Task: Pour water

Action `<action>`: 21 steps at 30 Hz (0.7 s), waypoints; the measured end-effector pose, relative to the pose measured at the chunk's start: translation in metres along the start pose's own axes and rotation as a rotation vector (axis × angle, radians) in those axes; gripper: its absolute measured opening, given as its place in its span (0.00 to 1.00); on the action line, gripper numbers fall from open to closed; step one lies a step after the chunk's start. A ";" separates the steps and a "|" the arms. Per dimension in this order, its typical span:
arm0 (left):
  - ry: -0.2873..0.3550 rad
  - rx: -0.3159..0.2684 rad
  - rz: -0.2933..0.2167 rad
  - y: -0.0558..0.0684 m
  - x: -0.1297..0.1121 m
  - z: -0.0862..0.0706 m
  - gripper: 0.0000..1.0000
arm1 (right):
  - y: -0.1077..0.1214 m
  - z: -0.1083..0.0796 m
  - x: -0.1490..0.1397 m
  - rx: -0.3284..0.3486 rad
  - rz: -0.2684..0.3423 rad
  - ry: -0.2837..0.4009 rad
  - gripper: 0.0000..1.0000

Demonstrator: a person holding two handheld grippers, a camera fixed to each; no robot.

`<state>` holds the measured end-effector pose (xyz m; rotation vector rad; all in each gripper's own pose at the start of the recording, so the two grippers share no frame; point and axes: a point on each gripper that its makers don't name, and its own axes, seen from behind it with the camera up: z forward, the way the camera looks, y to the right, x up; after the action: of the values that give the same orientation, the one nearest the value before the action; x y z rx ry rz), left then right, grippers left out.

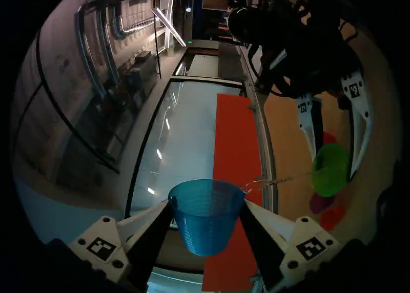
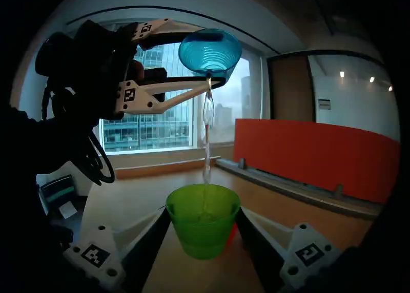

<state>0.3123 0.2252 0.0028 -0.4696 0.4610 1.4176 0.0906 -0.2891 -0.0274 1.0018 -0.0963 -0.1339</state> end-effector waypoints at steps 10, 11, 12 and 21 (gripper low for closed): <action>0.001 0.003 0.058 0.003 0.005 0.000 0.86 | 0.000 -0.001 0.001 -0.003 0.001 0.003 0.90; 0.002 0.003 0.063 0.003 0.006 -0.001 0.86 | 0.000 -0.001 0.001 -0.004 0.001 0.003 0.90; 0.002 0.004 0.068 0.003 0.006 -0.001 0.86 | 0.000 -0.001 0.001 -0.004 0.000 0.003 0.90; 0.009 0.025 0.131 -0.006 0.012 -0.003 0.86 | 0.000 -0.002 0.002 -0.004 0.002 0.007 0.90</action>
<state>0.3194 0.2328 -0.0059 -0.4314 0.5239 1.5343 0.0928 -0.2877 -0.0281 0.9980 -0.0906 -0.1287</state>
